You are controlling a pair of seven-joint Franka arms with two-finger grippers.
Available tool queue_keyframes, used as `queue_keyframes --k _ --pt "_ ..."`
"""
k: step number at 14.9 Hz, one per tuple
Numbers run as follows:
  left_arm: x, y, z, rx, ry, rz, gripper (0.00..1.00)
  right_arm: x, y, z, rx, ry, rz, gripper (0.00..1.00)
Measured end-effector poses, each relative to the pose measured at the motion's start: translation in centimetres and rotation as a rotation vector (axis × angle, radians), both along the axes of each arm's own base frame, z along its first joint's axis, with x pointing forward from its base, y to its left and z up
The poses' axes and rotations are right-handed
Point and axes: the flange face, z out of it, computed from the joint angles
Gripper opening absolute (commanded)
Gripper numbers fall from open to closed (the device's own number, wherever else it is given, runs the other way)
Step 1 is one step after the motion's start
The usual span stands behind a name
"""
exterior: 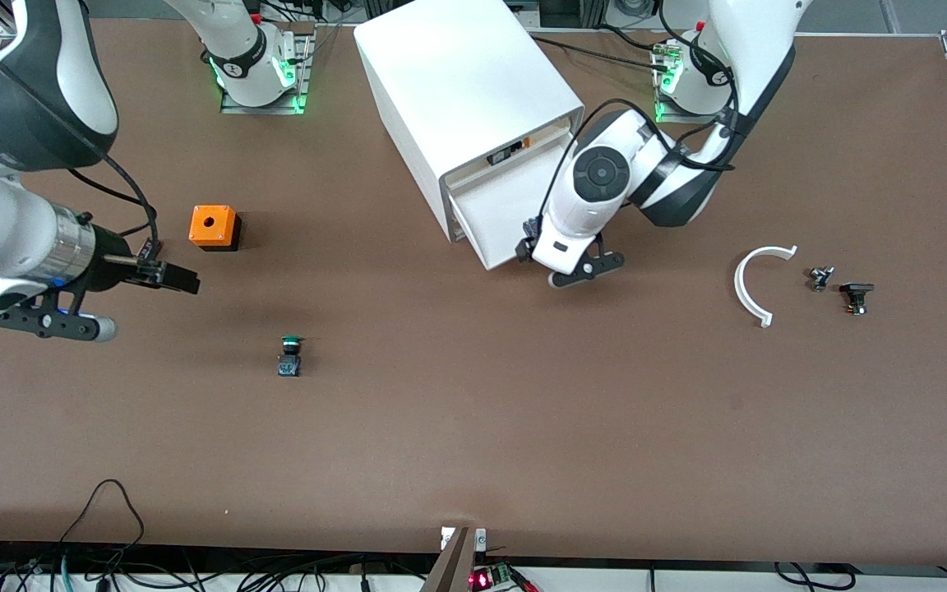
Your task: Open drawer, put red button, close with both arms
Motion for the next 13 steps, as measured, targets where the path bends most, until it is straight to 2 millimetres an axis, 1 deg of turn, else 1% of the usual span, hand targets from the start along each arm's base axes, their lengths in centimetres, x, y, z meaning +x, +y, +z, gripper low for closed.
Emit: queue_keyframes --k 2,6,9,13 --pt "-1.6 -1.4 -0.1 -0.001 0.017 0.006 1.00 -1.2 -0.2 0.7 -0.013 -0.035 0.051 1.00" --pt "-4.1 -3.6 0.9 -0.026 0.039 0.007 1.00 -3.0 -0.5 1.1 -0.039 -0.127 0.105 1.00" --pt "-5.5 -4.5 1.0 -0.026 0.055 -0.009 1.00 -4.1 -1.3 1.2 -0.045 -0.188 0.097 1.00" --pt "-7.0 -5.4 1.0 -0.026 0.077 -0.029 1.00 -5.3 -2.4 1.2 -0.052 -0.208 0.115 1.00"
